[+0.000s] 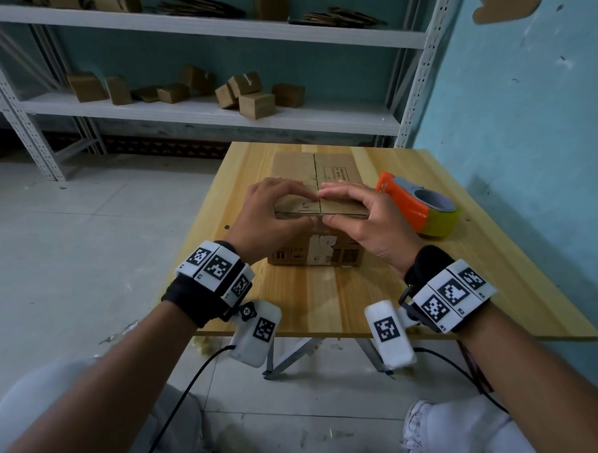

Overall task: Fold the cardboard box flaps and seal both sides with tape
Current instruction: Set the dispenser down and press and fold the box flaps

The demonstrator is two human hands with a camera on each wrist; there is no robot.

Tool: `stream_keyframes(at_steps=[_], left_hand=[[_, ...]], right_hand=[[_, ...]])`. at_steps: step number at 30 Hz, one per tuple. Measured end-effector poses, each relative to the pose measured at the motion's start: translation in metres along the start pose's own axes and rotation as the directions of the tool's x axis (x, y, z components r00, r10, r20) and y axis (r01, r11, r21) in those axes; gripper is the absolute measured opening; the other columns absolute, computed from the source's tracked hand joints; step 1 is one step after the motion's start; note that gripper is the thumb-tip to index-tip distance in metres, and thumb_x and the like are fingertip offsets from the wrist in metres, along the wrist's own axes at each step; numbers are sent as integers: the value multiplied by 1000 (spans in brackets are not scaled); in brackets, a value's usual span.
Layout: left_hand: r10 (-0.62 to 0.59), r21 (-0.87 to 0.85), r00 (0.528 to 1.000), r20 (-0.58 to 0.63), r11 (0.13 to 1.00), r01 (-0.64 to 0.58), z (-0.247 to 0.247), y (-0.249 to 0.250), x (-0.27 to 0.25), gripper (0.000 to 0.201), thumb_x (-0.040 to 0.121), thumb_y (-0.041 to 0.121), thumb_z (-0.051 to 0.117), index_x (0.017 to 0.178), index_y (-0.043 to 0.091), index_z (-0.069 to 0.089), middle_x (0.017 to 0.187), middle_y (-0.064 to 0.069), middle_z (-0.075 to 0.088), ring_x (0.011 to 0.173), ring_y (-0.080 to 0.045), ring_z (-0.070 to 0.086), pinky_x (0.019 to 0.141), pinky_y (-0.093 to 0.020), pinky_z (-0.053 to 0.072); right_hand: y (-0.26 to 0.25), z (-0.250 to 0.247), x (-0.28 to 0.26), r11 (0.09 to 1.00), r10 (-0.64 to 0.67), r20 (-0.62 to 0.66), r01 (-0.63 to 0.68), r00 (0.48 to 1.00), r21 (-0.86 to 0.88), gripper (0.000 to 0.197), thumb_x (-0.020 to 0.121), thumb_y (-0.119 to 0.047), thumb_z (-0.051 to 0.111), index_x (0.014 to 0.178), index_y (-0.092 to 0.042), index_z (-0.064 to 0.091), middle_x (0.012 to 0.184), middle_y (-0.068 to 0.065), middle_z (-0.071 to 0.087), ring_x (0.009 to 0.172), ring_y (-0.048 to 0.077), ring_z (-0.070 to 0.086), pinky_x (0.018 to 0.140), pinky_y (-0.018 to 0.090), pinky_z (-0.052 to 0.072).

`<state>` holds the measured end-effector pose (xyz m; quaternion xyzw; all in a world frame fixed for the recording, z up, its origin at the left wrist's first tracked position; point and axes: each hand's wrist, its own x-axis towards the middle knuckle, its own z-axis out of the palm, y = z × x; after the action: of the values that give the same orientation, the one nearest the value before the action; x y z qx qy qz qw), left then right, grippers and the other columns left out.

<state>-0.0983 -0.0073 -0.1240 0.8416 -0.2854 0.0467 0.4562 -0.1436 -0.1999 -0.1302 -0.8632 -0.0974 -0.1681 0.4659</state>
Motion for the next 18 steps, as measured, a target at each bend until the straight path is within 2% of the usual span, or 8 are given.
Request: stream_keyframes(at_steps=[7, 11, 18], left_hand=[[7, -8, 1000, -11, 1000, -7, 1, 0, -1, 39, 77, 30, 75, 113, 35, 62, 133, 9, 43, 121, -7, 24, 105, -41, 32], [-3, -8, 1000, -13, 1000, 3, 2, 0, -2, 42, 75, 22, 76, 113, 35, 61, 132, 8, 43, 124, -11, 25, 105, -43, 33], [8, 25, 1000, -17, 1000, -8, 2, -1, -1, 51, 71, 14, 78, 114, 33, 61, 134, 7, 42, 126, -14, 25, 105, -39, 31]], right_hand=[[0, 0, -1, 999, -7, 7, 7, 1000, -38, 48, 73, -33, 71, 121, -29, 65, 132, -17, 57, 133, 5, 42, 111, 44, 37], [1, 0, -2, 999, -21, 17, 22, 1000, -45, 51, 73, -23, 74, 122, -27, 64, 133, -14, 56, 132, 7, 42, 109, 43, 40], [1, -1, -3, 996, -42, 24, 44, 999, -77, 57, 72, -11, 80, 124, -26, 62, 133, -14, 55, 130, 8, 42, 107, 41, 42]])
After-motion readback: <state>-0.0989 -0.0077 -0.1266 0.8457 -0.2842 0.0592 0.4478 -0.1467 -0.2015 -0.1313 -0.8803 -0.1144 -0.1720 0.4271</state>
